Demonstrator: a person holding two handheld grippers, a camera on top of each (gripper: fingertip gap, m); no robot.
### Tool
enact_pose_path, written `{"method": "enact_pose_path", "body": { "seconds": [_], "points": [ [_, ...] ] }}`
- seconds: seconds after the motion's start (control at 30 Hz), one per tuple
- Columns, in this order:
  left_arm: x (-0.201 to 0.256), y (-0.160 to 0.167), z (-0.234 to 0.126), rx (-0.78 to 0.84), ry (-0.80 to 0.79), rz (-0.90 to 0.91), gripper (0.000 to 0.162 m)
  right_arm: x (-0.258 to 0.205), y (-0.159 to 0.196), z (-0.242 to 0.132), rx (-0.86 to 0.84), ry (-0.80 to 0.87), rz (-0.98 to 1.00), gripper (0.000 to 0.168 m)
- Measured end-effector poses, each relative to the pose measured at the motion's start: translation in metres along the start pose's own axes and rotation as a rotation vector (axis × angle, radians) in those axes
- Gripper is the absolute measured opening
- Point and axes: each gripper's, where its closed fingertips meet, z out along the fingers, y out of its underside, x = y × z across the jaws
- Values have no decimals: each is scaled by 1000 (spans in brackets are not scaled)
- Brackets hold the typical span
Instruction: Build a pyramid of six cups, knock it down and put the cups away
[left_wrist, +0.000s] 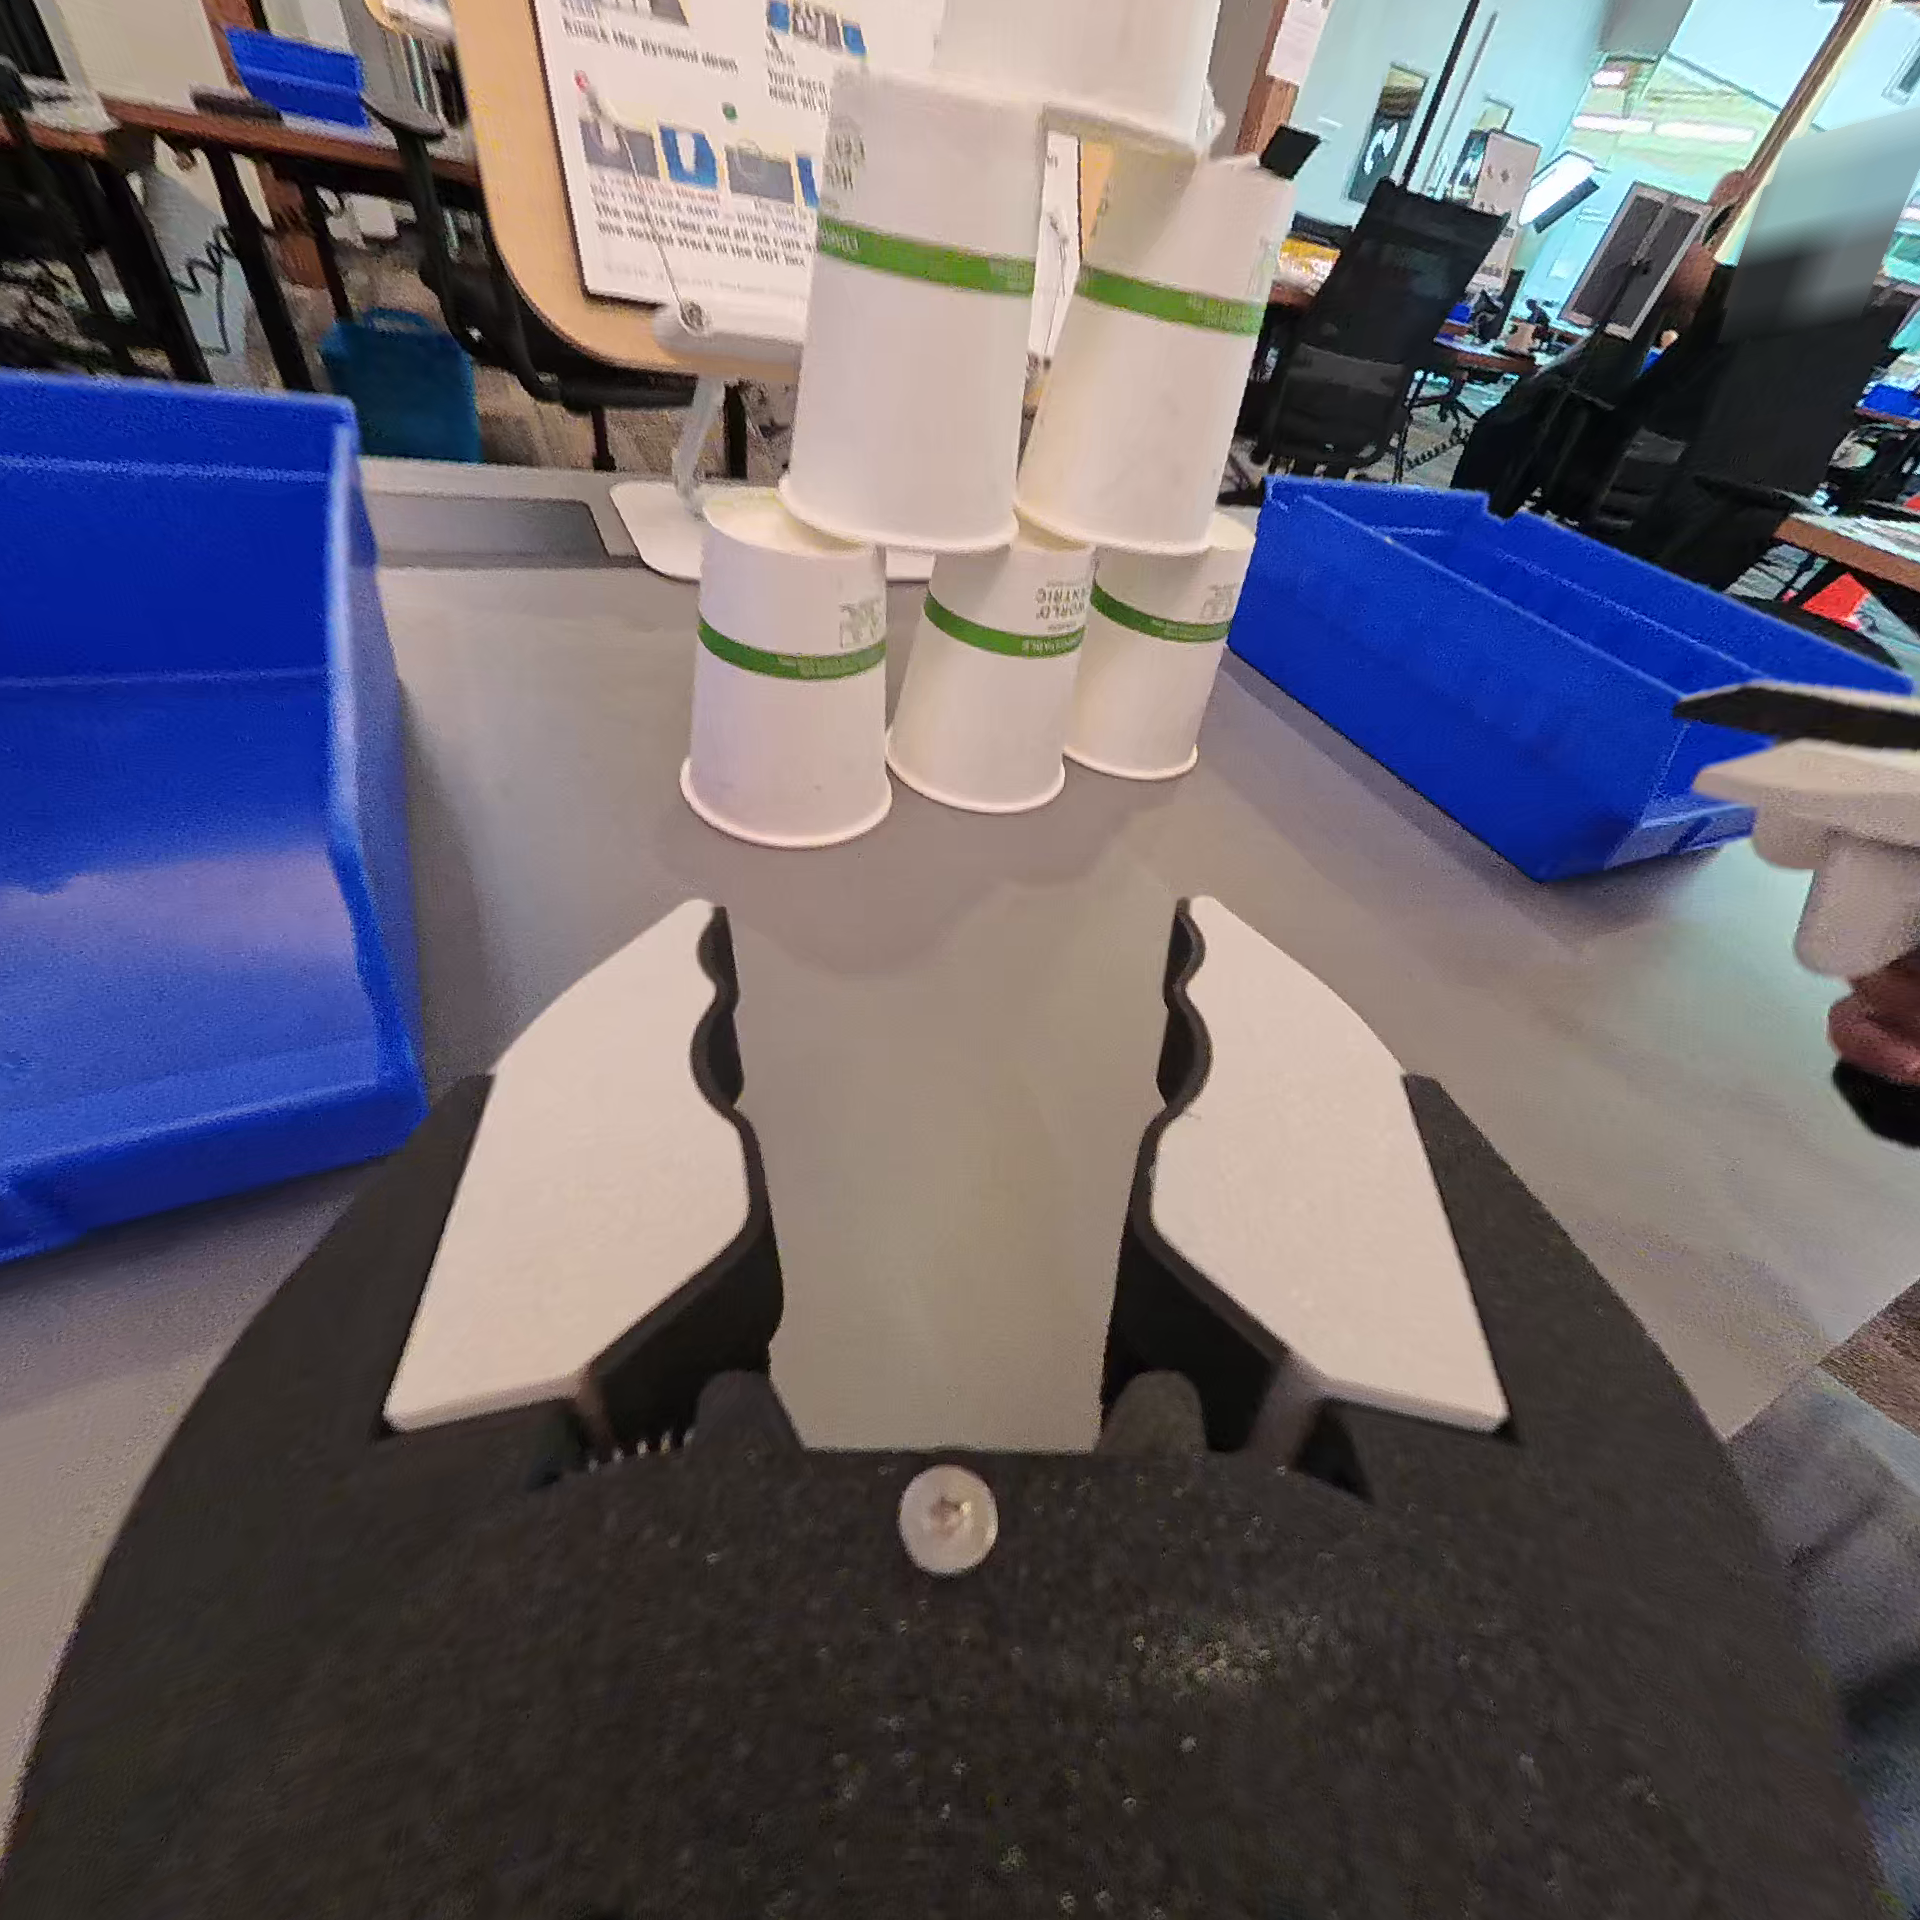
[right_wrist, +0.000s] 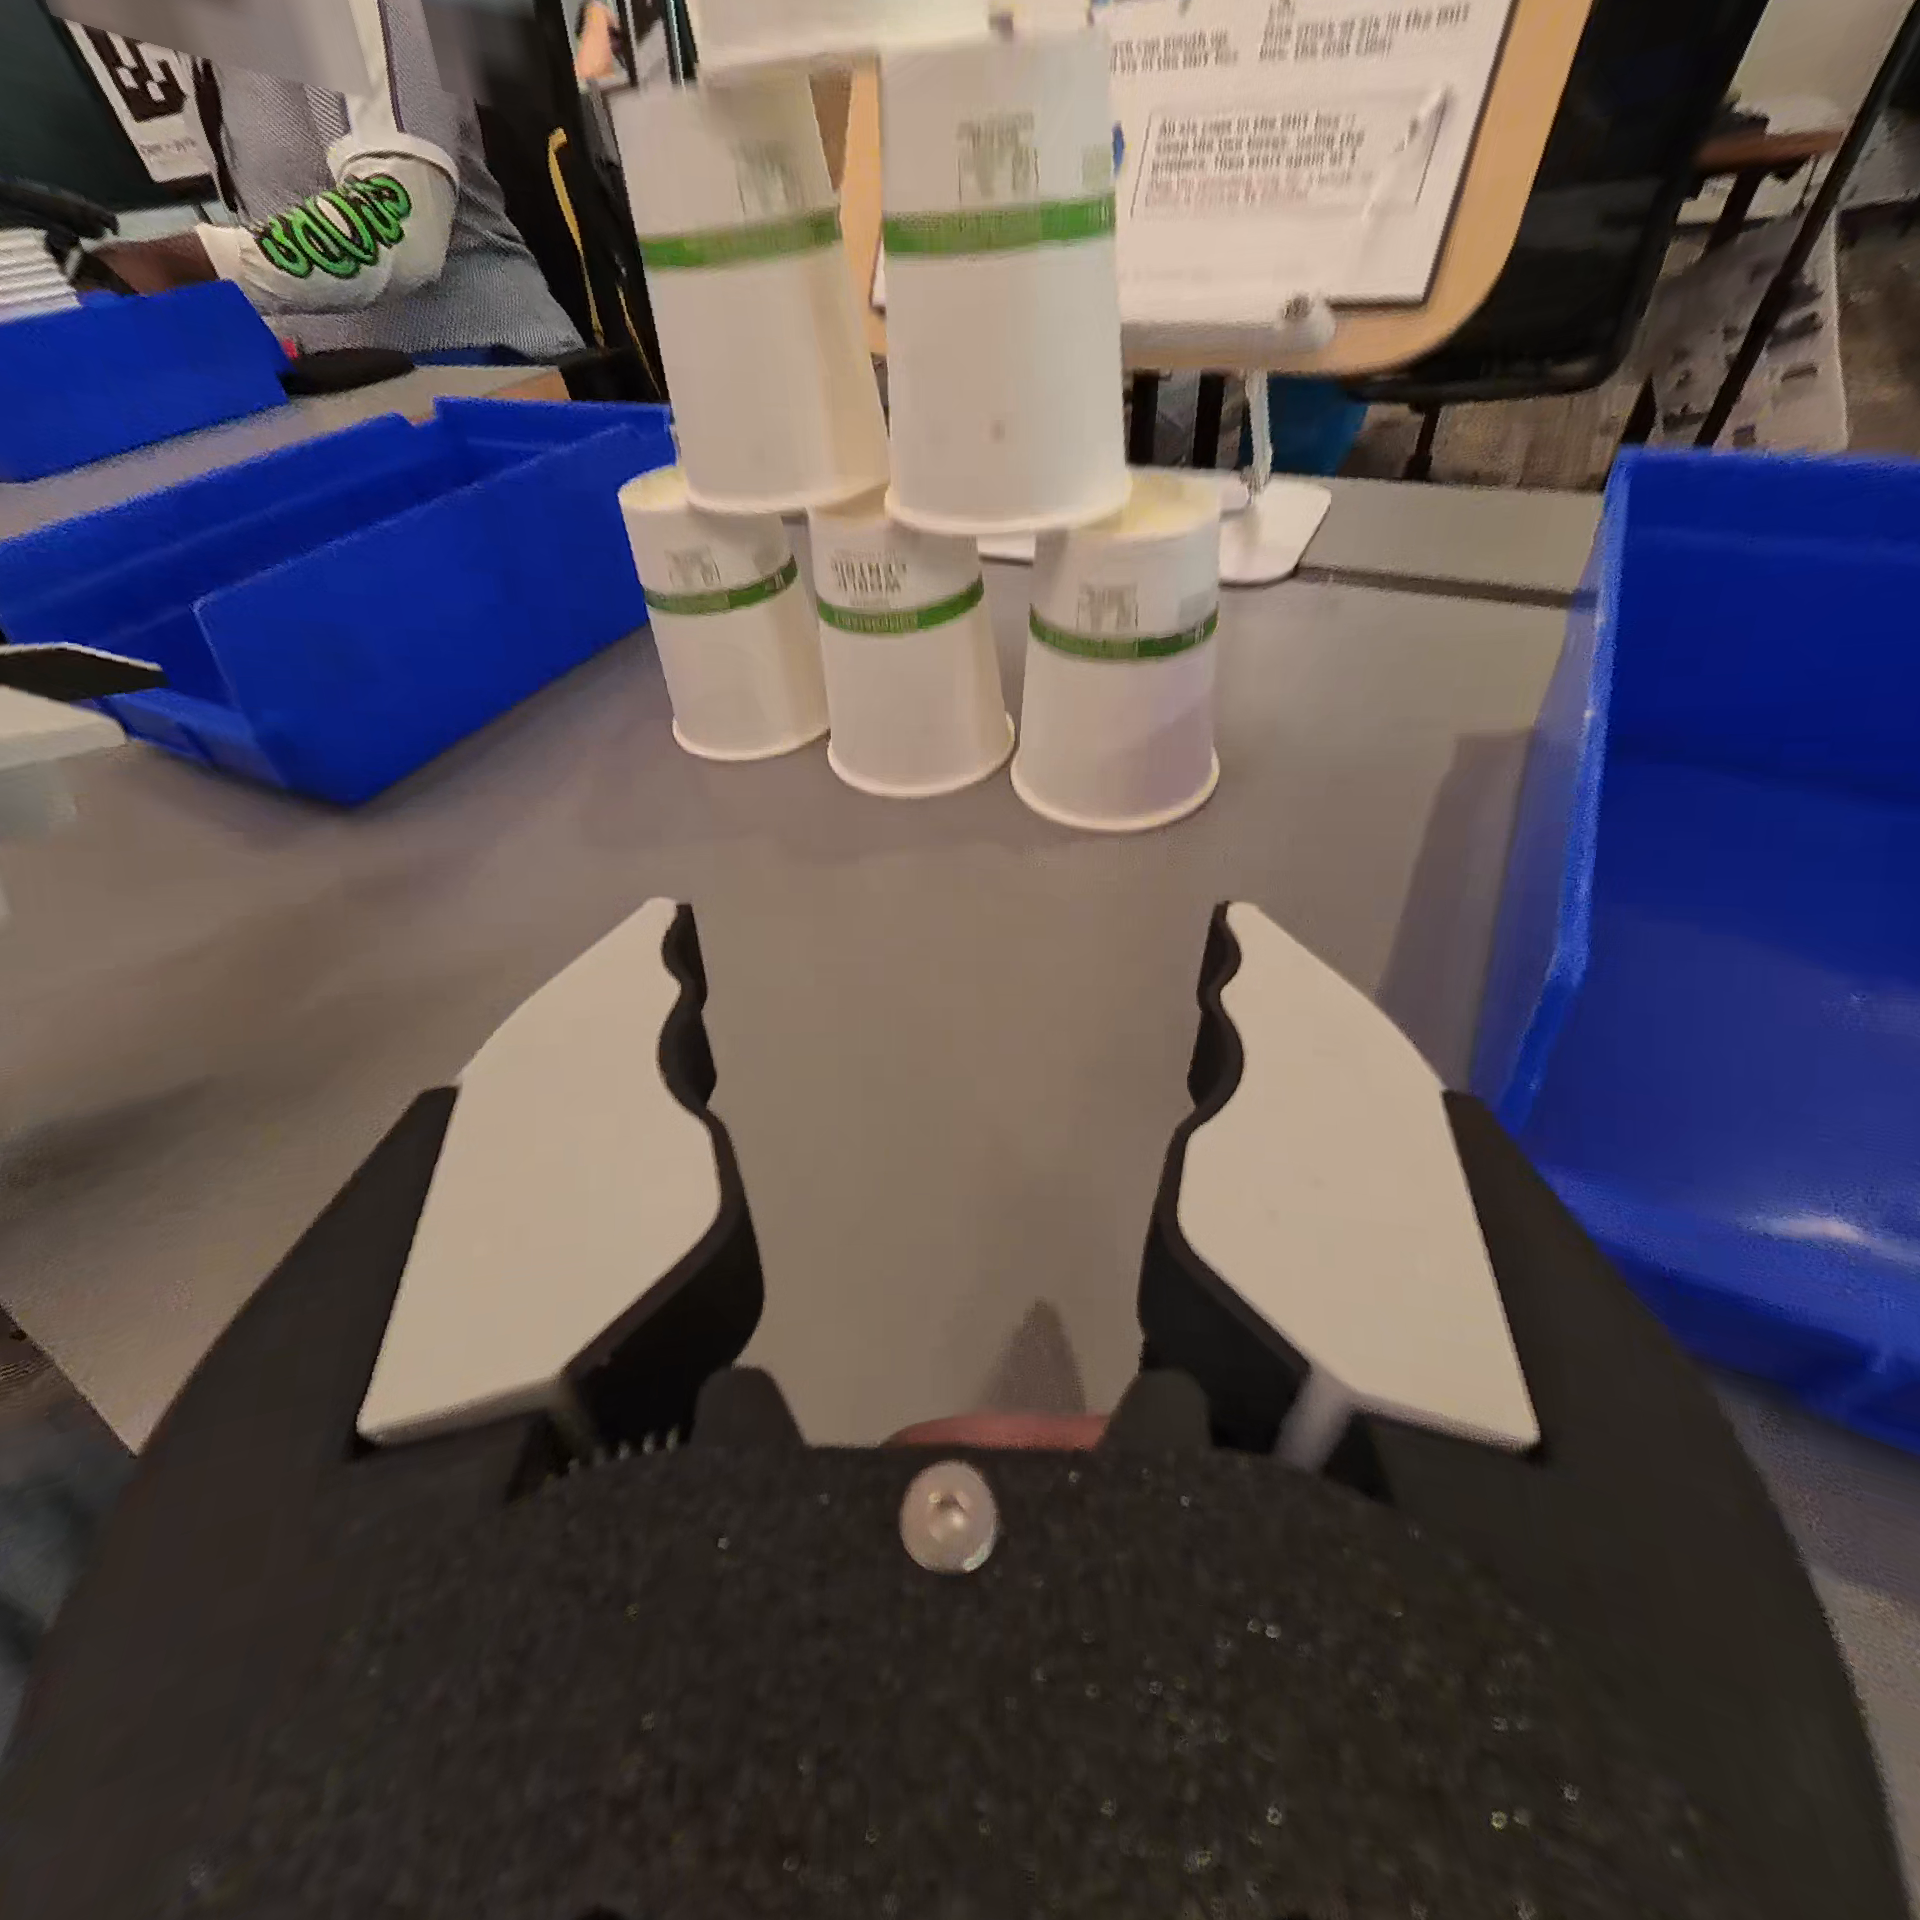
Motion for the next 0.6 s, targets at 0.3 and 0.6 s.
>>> {"method": "enact_pose_path", "body": {
  "seconds": [0.3,0.6],
  "points": [
    [-6,13,14,-30,-27,73,79,-10,14,-9,5,-18,-8,89],
    [-4,12,10,-21,-42,126,80,-16,13,-9,11,-26,-24,89]
  ]
}}
